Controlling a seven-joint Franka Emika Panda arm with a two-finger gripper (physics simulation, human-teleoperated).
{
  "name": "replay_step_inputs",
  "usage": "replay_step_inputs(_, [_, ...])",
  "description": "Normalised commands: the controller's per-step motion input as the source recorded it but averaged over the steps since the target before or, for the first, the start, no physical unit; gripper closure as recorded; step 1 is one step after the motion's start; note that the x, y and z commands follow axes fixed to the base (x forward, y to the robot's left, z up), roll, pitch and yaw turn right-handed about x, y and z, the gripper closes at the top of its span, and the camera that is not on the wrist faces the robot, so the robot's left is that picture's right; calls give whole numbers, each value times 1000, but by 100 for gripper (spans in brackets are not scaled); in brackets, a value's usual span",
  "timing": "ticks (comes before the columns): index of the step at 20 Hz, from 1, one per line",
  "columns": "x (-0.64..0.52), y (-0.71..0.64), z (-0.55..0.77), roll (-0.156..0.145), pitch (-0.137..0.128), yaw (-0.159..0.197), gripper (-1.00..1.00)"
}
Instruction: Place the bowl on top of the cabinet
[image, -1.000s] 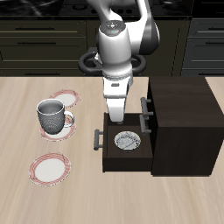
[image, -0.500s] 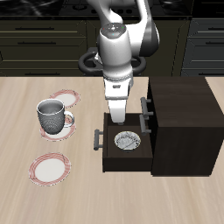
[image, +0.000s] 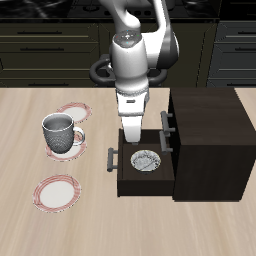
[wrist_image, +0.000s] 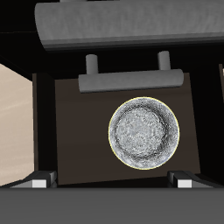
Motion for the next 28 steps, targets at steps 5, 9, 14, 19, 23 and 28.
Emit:
replay_step_inputs(5, [69, -37, -47, -7, -11, 15, -100])
replay_step_inputs(9, [101, 90, -84, 24, 4, 30, -100])
replay_step_inputs(14, [53, 125, -27, 20, 1, 7, -100])
replay_step_inputs(19, [-68, 72, -250, 14, 37, -5, -100])
replay_step_inputs(23, [-18, -31, -182, 7, -6, 12, -100])
replay_step_inputs(28, [-68, -13, -285, -4, 15, 16, -100])
